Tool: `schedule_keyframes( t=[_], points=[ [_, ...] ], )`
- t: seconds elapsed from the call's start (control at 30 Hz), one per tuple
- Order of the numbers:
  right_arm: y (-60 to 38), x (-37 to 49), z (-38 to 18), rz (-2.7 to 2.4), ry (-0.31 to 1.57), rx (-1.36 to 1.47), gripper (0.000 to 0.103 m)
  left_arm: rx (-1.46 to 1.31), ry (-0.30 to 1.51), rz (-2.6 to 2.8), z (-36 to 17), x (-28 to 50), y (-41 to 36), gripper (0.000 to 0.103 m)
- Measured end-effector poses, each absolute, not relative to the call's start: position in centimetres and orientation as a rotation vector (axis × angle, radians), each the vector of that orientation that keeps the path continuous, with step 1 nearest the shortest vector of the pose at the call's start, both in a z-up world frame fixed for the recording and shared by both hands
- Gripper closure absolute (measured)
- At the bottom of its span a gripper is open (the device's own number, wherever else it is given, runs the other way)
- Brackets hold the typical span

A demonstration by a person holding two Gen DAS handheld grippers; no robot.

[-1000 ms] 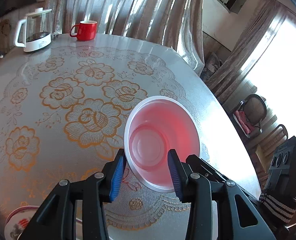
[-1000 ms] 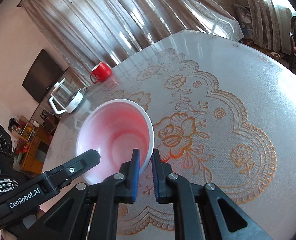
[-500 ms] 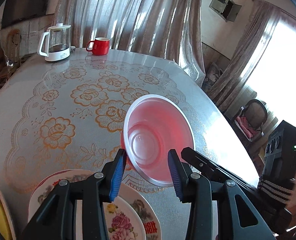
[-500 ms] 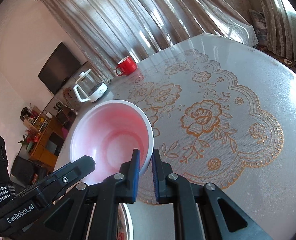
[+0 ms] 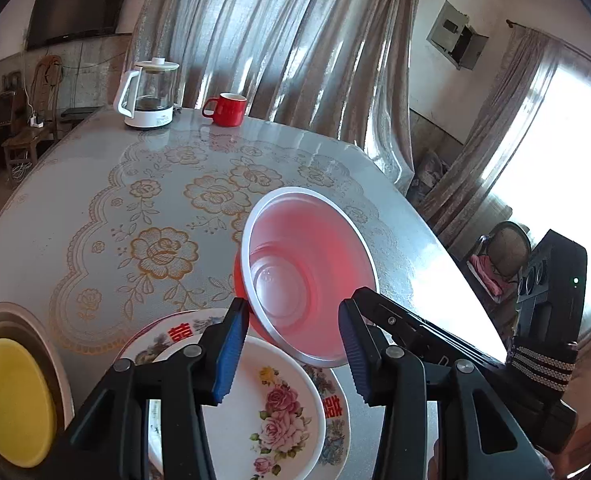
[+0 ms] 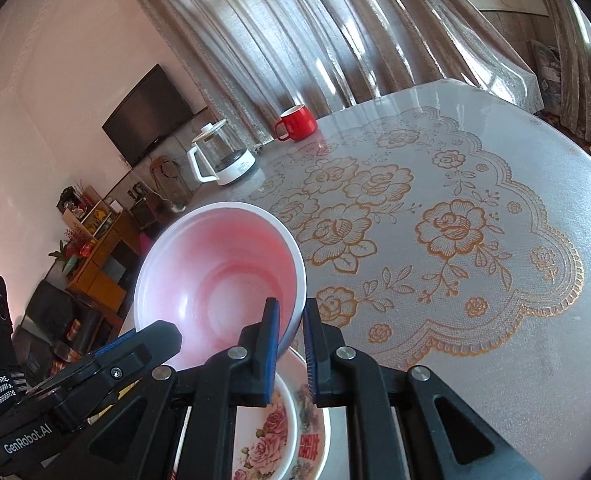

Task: Organize plates and bowls
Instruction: 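Carry the red bowl with both grippers and lower it onto the yellow bowl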

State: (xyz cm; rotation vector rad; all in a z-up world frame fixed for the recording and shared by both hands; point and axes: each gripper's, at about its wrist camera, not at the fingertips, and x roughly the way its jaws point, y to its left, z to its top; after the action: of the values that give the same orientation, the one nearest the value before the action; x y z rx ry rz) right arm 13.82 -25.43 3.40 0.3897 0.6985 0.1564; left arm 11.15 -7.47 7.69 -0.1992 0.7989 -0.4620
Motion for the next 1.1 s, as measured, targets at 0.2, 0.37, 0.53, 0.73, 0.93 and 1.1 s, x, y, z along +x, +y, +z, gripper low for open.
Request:
schedule_keyframes(
  t=[0.2,0.37,0.53,0.73,0.93,1.1],
  points=[
    [-22.2,14.1,3.3,0.214,0.721,0.352,0.092,-0.241,0.771,-0.419,7.9,10.1,-3.8,0.056],
    [-18.9,14.3,3.2,0.277,0.737,0.310,0.092,-0.276,0.758,-0.369,7.6,9.3,-0.2,0.056],
    [-15.4,14.6,3.0,0.346,0.761,0.273,0.092,-0.326,0.753,-0.315,7.1,8.5,3.4,0.056],
    [-11.0,14.6,2.9,0.431,0.783,0.213,0.092,-0.393,0.741,-0.252,6.6,6.8,7.6,0.056],
    [-7.0,14.9,2.3,0.533,0.833,0.184,0.092,-0.468,0.749,-0.200,6.1,5.4,12.1,0.055],
    [-4.0,14.6,1.6,0.608,0.866,0.160,0.092,-0.522,0.752,-0.145,5.5,4.4,14.9,0.055]
  ],
)
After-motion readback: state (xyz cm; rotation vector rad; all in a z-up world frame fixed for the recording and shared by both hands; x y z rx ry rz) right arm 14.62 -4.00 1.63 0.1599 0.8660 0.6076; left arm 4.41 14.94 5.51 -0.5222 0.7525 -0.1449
